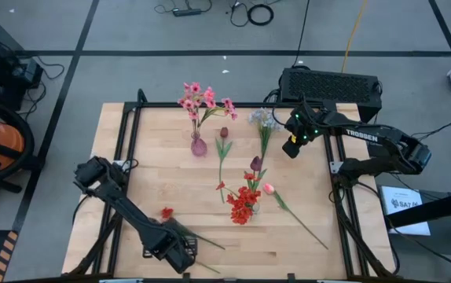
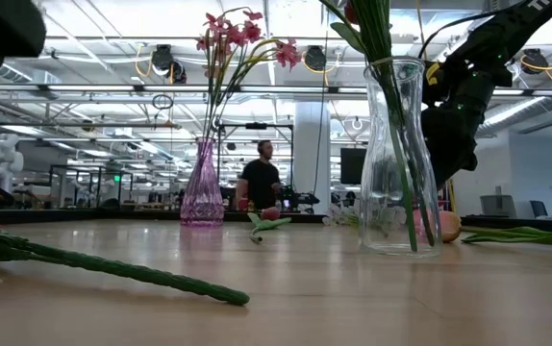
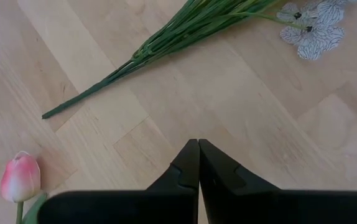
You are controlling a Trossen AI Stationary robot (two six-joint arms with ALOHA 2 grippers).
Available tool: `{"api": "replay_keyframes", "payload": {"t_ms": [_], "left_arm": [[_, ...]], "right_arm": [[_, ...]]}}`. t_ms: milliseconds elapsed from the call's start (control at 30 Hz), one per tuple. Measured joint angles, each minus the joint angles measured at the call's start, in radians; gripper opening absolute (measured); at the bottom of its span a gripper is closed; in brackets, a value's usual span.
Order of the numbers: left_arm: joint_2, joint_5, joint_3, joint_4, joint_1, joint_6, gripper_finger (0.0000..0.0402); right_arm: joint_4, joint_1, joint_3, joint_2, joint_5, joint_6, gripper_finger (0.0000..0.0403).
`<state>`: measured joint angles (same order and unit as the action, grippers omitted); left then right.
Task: Sort flowers into vase by color
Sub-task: Put the left pink tulip into the light violet flower vase
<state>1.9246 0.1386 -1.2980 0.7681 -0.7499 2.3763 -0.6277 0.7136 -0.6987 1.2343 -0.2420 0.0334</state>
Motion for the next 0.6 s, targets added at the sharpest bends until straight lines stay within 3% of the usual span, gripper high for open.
{"api": "replay_keyframes", "payload": {"t_ms": [267,600], "left_arm": [[0.094,0.04,-0.006,-0.036,0.009,0.038,0.0137],[0.048,0.06,0.002,-0.052,0.029,0.054,0.0136]], "right_arm": [[0.001,0.0,0.0,0.0,0.0,0.0,0.0],[0.002,0.0,0.0,0.0,0.0,0.007,0.0]]}}
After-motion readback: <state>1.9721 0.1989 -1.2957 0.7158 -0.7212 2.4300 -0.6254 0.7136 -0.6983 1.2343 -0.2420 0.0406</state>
